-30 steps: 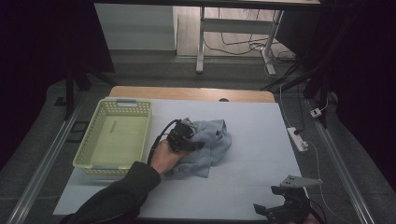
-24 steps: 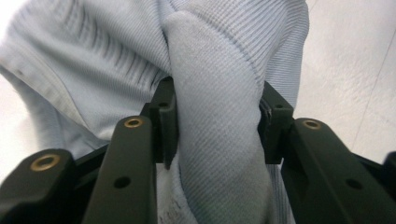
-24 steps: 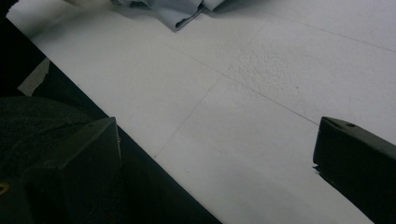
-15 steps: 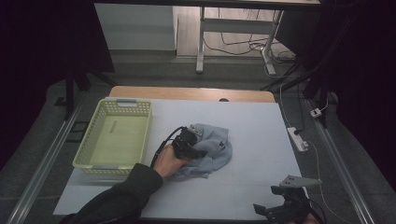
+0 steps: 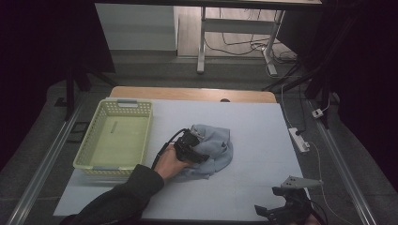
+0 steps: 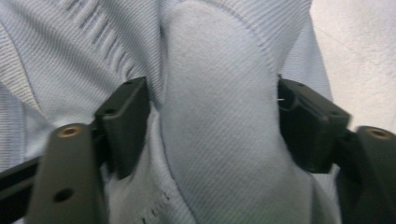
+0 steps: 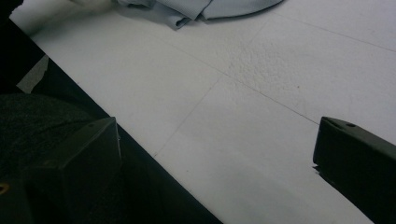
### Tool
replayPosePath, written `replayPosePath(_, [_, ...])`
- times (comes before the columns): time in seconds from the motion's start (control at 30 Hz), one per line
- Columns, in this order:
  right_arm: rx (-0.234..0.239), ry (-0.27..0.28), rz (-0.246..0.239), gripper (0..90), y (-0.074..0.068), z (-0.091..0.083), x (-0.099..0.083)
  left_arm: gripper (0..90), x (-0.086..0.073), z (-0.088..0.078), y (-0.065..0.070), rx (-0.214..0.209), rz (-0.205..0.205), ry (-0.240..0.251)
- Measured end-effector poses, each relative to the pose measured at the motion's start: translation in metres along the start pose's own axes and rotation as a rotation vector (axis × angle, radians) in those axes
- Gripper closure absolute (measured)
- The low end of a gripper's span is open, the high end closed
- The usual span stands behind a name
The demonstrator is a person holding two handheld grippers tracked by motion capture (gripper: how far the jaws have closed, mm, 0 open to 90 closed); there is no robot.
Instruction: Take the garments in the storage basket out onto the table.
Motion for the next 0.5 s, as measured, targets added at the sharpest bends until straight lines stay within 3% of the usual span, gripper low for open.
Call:
replayPosePath(0.2, [-0.001,0.001,-0.001,0.8,0.0,0.0,0.0,14.6,0.0,-0.002,-0.001,0.007,-0.011,0.008])
replayPosePath(0.5, [0.004,0.004,-0.001,0.8,0.0,0.0,0.001,0.0,0.003,-0.012,0.002,-0.042,0.007,0.053])
Point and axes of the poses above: each handheld gripper's, and its own axes: z roughly forward along the jaws, x roughly out of its top, y roughly to its right, the point moved 7 cm from there along z, roughly forward along the jaws, and after that the axes turned 11 degrees about -y, right-handed, at the moved point
